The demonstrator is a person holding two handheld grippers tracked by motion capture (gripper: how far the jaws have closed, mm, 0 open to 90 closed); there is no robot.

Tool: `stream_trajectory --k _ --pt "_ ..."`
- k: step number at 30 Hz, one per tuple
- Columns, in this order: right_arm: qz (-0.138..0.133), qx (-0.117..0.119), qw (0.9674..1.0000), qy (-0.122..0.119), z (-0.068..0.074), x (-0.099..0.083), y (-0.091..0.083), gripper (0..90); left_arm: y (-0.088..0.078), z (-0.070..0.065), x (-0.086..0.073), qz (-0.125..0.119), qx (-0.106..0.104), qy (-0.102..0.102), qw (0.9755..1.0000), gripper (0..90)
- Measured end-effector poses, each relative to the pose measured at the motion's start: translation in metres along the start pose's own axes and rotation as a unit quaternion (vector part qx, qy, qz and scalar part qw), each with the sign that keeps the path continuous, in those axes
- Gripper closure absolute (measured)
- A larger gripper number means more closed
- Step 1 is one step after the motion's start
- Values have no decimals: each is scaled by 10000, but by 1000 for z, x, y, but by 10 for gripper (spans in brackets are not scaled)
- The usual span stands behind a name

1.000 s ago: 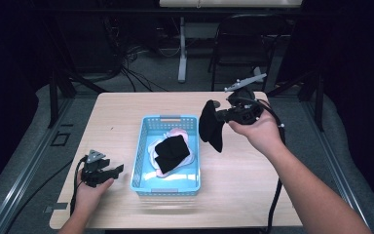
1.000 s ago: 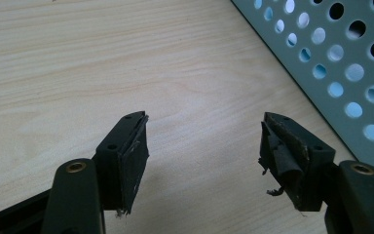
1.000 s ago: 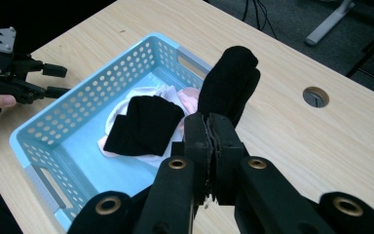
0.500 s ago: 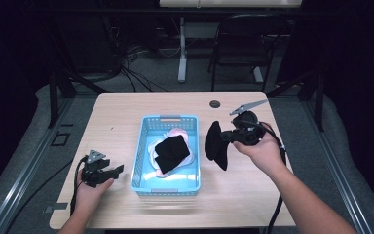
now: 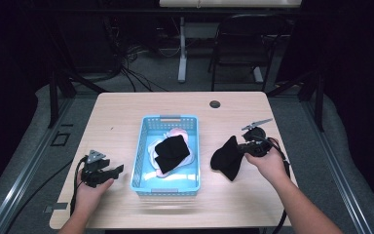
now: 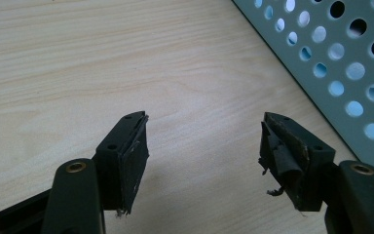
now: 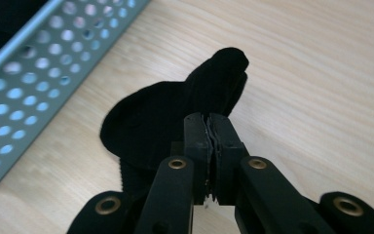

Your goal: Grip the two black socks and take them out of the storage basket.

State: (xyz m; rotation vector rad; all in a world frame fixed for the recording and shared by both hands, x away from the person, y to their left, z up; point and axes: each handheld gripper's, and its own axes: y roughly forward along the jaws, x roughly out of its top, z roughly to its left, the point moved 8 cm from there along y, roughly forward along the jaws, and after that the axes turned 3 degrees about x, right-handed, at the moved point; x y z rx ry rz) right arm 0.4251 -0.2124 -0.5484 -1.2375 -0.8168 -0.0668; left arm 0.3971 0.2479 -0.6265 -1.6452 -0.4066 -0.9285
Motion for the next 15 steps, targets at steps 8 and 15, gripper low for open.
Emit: stream_trajectory --k 8,15 --pt "75 -160 9993 328 -27 -16 5 869 0 0 0 10 3 17 10000 346" --pt "46 -136 9989 449 -32 -15 4 749 1 0 0 6 -1 -1 10000 346"
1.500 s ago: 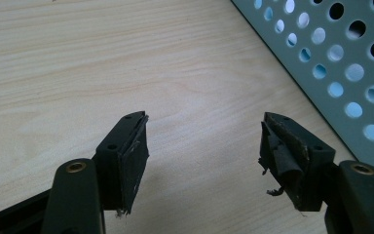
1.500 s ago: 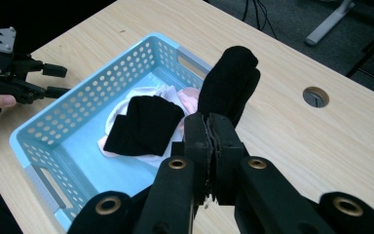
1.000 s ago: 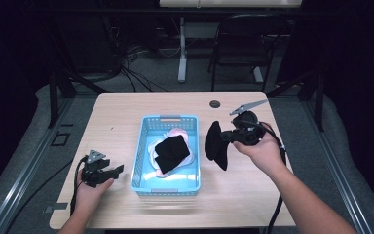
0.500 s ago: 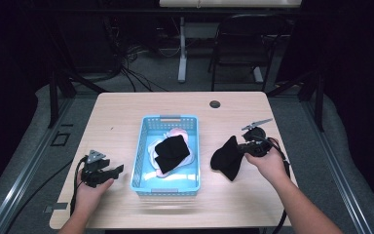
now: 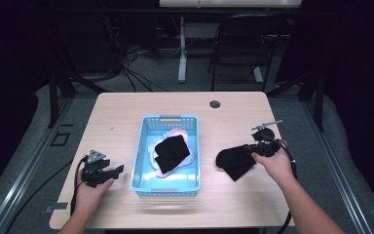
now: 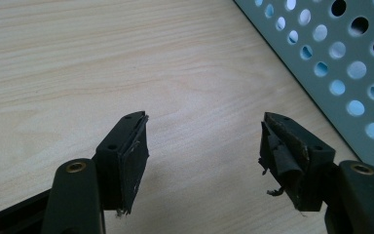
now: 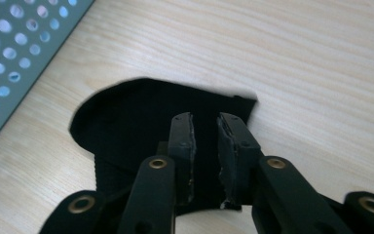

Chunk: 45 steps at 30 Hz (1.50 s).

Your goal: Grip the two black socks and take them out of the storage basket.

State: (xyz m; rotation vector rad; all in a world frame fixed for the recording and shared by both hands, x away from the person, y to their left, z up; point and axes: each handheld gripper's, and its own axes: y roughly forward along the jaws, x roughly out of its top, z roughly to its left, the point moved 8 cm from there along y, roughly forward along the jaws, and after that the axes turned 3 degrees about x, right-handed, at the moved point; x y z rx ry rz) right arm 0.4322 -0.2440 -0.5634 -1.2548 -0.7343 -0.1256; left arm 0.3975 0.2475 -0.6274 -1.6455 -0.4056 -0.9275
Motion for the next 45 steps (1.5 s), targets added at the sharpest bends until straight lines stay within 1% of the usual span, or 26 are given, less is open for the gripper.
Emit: stream_trajectory --k 3,5,6,8,10,11,12,15,16,18,19,20,21,22,24,25,27,30,31,34,38,39,41,42,45 --pt "-60 -24 10000 -25 2 5 -3 725 0 0 0 -1 -4 3 10000 346" --pt "-48 17 10000 -46 4 8 -6 723 0 0 0 -6 -5 -1 10000 346" --pt "-83 -21 9999 -85 5 11 -7 723 0 0 0 -4 -6 -3 10000 346" --pt "-83 31 9999 -130 8 14 -8 718 0 0 0 -5 -2 -5 10000 346" --pt "-89 27 9997 -207 12 18 -8 714 0 0 0 -8 -6 -8 10000 346" --pt "-121 72 9997 -194 16 21 -9 712 0 0 0 -7 -7 -5 10000 346" --pt "-100 95 9996 -234 18 23 -9 712 0 0 0 -8 -9 -7 10000 346" --pt "-127 152 9992 -343 28 30 -9 705 0 0 0 -8 -10 -10 10000 346" --pt "-113 150 9989 -422 33 33 -9 704 0 0 0 -9 -15 -13 10000 346" --pt "-129 239 9982 -526 42 39 -9 702 0 0 0 -12 -10 -17 10000 346" --pt "-115 223 9978 -608 45 41 -9 700 0 1 0 -10 -2 -9 10000 346" --pt "-165 282 9976 -610 49 44 -9 698 0 1 0 -3 7 -14 10000 346" --pt "-167 291 9973 -648 53 46 -9 695 -1 1 0 38 -19 -3 10000 346" --pt "-207 302 9970 -689 57 50 -9 693 0 1 0 0 -21 -9 10000 346" --pt "-197 380 9963 -741 64 55 -9 691 -1 1 0 10 -14 -5 10000 346" --pt "-177 351 9960 -807 66 57 -9 690 -1 1 0 34 -15 7 10000 346" --pt "-162 385 9956 -841 71 61 -8 689 -1 1 0 -5 -21 -9 10000 346" --pt "-212 433 9947 -903 80 67 -6 687 -1 1 0 8 -30 12 10000 346" --pt "-216 511 9945 -893 84 70 -5 685 -1 1 0 7 -31 12 10000 346" --pt "-214 549 9937 -950 94 75 -4 682 -1 1 1 -5 -34 -8 10000 346" --pt "-221 662 9914 -1106 110 85 -2 679 -1 1 1 -16 -37 -7 10000 346" --pt "-266 723 9907 -1118 116 88 -1 679 -1 1 1 0 -39 9 10000 346" --pt "-261 793 9898 -1152 125 91 1 678 -1 1 1 -4 -32 4 10000 346" --pt "-254 813 9887 -1235 131 93 2 678 -1 1 1 -7 -35 3 10000 346" --pt "-232 895 9867 -1334 142 97 5 677 -1 1 1 -12 -36 7 10000 346"
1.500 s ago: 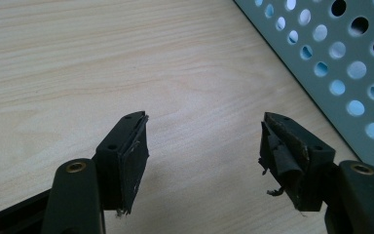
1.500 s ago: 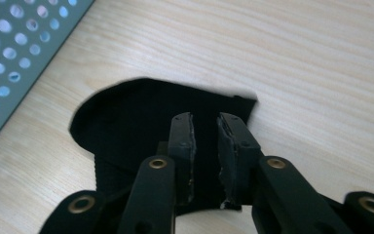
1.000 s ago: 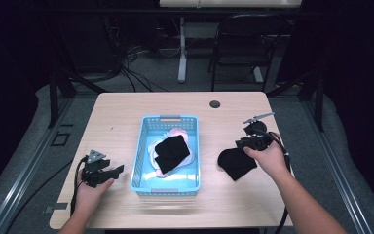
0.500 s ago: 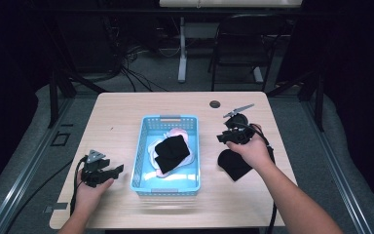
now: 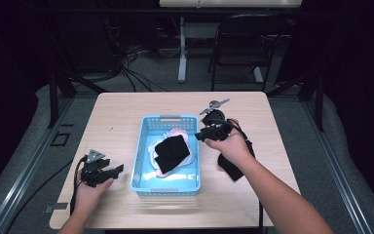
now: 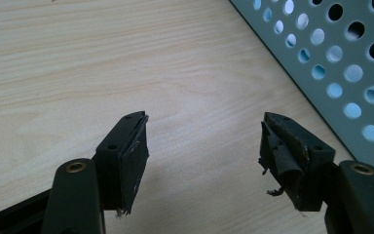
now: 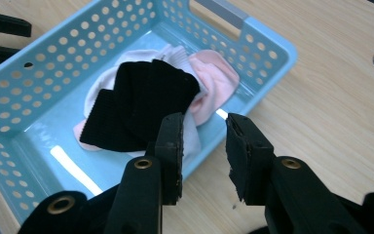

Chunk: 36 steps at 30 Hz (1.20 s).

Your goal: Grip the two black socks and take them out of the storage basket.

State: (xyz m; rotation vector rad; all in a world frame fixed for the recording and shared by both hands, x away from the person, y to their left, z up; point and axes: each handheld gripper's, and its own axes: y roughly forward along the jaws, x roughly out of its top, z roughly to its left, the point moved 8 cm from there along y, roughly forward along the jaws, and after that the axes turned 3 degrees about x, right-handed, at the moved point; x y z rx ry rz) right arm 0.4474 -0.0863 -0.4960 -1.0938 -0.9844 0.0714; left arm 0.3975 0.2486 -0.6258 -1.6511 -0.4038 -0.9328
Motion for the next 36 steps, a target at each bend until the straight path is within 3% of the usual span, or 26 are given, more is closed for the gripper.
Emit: stream_trajectory --k 13,19,30,36 --pt "25 106 9999 -115 17 17 19 673 0 0 1 -34 -18 -12 10000 346" --pt "276 140 9995 38 15 17 35 669 0 0 1 -29 -22 -5 10000 346" --pt "475 73 9987 197 18 26 69 662 -1 -1 2 -82 -31 -13 10000 346" --pt "602 -15 9977 295 16 26 88 590 -1 -1 2 -66 -52 -10 10000 346"
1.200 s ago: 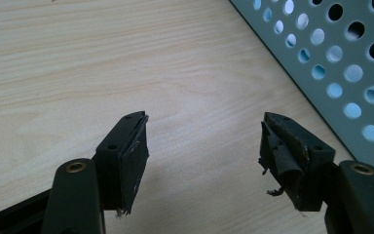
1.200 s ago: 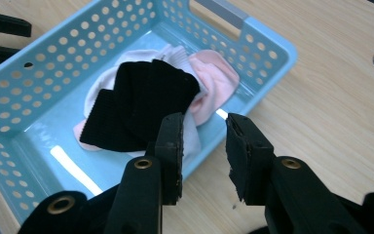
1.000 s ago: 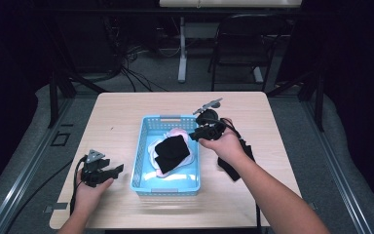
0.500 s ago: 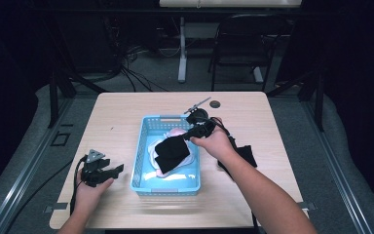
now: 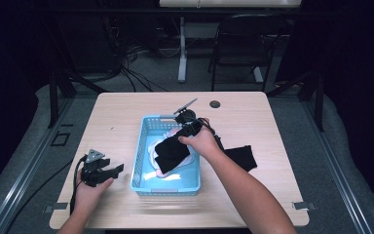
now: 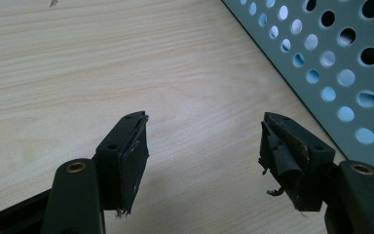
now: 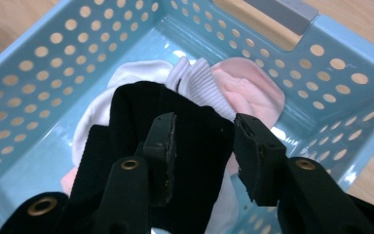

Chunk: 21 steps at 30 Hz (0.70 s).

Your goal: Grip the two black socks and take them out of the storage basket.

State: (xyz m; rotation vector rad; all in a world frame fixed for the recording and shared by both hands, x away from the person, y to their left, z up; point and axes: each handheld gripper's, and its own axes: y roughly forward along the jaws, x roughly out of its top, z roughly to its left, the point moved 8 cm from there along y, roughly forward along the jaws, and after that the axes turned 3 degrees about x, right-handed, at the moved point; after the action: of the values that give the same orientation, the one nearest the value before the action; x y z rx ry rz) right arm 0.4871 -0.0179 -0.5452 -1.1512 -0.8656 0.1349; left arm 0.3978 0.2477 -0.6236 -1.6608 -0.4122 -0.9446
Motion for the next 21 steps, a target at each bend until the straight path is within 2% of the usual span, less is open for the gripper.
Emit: stream_trajectory --k 3,12,15,18,21 --pt "4 -32 9998 191 -3 1 8 554 0 0 0 -15 -14 2 10000 346" --pt "262 -11 9992 318 -7 -3 19 553 0 -1 1 -26 -22 0 10000 346" --pt "348 62 9987 378 -7 -6 21 560 0 -1 1 -21 -24 13 10000 346" --pt "398 130 9984 379 -5 -8 22 598 0 -1 1 -31 -22 -3 10000 346" --pt "426 148 9983 356 -4 -9 21 679 0 -1 1 -33 -19 5 10000 346"
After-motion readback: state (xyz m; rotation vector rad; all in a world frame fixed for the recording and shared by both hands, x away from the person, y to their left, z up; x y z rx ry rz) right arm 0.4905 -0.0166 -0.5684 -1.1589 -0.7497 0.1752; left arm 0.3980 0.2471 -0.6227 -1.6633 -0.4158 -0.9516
